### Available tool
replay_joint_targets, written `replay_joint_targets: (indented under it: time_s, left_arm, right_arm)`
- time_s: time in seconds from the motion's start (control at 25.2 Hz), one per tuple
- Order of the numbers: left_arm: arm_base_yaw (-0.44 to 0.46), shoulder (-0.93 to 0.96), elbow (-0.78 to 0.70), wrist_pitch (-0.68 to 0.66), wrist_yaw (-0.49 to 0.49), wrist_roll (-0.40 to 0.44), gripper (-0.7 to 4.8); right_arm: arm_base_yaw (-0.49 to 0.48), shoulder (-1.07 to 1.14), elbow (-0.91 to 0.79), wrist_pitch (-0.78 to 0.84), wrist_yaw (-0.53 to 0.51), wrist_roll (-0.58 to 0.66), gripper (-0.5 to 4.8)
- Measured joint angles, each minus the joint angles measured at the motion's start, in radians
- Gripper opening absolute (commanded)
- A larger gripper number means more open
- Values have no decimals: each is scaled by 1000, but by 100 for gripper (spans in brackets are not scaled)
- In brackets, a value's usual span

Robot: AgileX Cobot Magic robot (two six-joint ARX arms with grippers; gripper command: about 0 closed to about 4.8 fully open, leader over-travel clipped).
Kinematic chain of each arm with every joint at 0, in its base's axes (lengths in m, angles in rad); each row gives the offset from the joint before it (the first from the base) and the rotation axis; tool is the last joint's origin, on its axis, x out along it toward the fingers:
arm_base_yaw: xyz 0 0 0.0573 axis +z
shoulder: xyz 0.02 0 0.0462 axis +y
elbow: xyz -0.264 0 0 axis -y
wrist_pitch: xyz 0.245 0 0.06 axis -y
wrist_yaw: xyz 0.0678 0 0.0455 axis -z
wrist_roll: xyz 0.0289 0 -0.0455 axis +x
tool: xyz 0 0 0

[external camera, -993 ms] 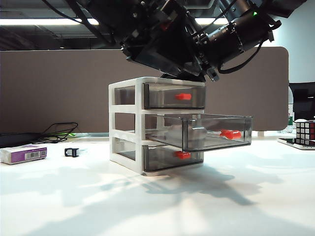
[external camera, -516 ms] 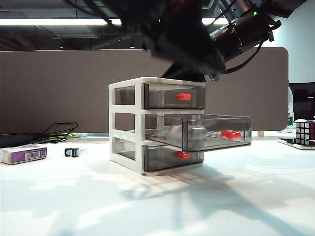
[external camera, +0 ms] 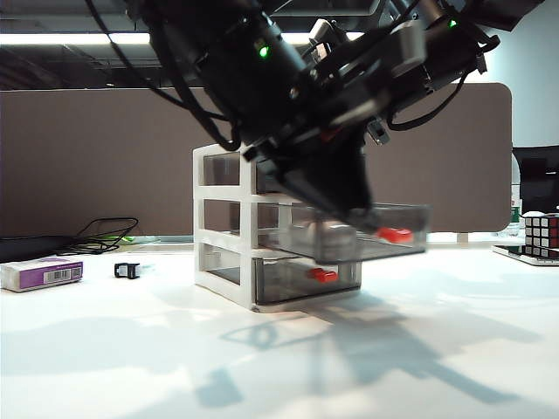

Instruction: Open the second layer of the drawer on the table, pick up the earphone case on the table and put it in, and finally close the drawer.

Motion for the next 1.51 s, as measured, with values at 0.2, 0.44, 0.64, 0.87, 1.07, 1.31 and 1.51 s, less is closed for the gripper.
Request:
replay_joint_targets:
  time_s: [0.2, 0.44, 0.64, 0.87, 1.07, 1.31, 1.51]
  left_arm:
    - [5, 3, 0, 14, -111, -23, -5]
    - [4, 24, 0, 53, -266, -64, -5]
    - [3, 41, 0, 91, -388, -100, -5]
    - [-7, 44, -2, 102, -573, -108, -5]
    - [-7, 47, -3, 105, -734, -108, -5]
    - [-3, 47, -3, 113, -731, -114, -5]
    - [-26, 40, -2, 63, -608, -116, -5]
  right_arm:
    - [0, 0, 0, 0, 0, -3, -5]
    - [0, 0, 0, 0, 0, -4, -5]
    - [0, 0, 0, 0, 0, -3, -5]
    - [0, 1, 1, 0, 0, 6, -5]
    - [1, 1, 1, 0, -1, 9, -5]
    - [0, 1, 0, 0, -9, 6, -5]
    - [0, 2, -1, 15, -20, -1, -5]
